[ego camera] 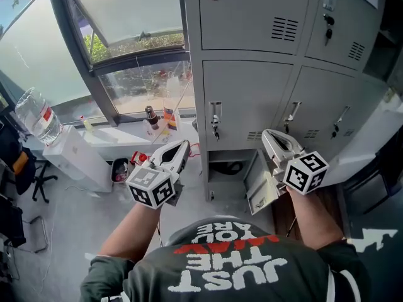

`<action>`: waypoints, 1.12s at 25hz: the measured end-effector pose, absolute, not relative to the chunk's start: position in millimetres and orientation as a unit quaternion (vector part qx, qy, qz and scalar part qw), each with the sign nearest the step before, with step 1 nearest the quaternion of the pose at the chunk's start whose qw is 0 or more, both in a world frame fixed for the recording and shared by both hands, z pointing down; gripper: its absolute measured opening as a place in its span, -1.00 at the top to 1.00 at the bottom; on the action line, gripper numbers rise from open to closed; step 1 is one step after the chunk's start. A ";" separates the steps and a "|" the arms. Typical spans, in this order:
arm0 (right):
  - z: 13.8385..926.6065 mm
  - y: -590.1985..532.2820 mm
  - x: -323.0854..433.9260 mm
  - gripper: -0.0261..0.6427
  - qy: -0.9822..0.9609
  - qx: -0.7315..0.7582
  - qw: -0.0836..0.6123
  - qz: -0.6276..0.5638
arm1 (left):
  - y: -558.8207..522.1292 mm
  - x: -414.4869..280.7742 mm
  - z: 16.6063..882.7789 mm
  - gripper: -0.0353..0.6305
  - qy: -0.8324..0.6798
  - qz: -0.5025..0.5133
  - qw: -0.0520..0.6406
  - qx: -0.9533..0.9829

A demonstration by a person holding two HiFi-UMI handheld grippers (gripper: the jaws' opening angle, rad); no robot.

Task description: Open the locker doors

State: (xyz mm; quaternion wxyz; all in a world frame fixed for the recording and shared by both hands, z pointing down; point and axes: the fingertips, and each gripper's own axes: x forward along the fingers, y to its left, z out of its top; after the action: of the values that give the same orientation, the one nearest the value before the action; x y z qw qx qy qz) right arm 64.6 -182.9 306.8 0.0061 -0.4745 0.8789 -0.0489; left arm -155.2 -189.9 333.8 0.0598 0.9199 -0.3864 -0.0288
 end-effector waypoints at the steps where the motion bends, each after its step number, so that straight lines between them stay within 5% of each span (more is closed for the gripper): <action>1: 300.2 -182.1 65.4 0.80 0.880 -0.473 0.015 -0.050 | -188.5 -154.5 326.1 0.88 -0.385 -0.033 0.057 0.921; 28: 286.4 -176.4 63.5 0.82 0.881 -0.470 0.029 -0.041 | -173.7 -146.9 300.5 0.88 -0.366 -0.045 0.053 0.928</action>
State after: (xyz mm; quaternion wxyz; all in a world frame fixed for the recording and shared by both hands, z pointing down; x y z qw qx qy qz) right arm 63.5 -176.4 286.4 0.0285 -0.4702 0.8811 -0.0414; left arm -146.9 -173.7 300.5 0.0533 0.9279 -0.3663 -0.0455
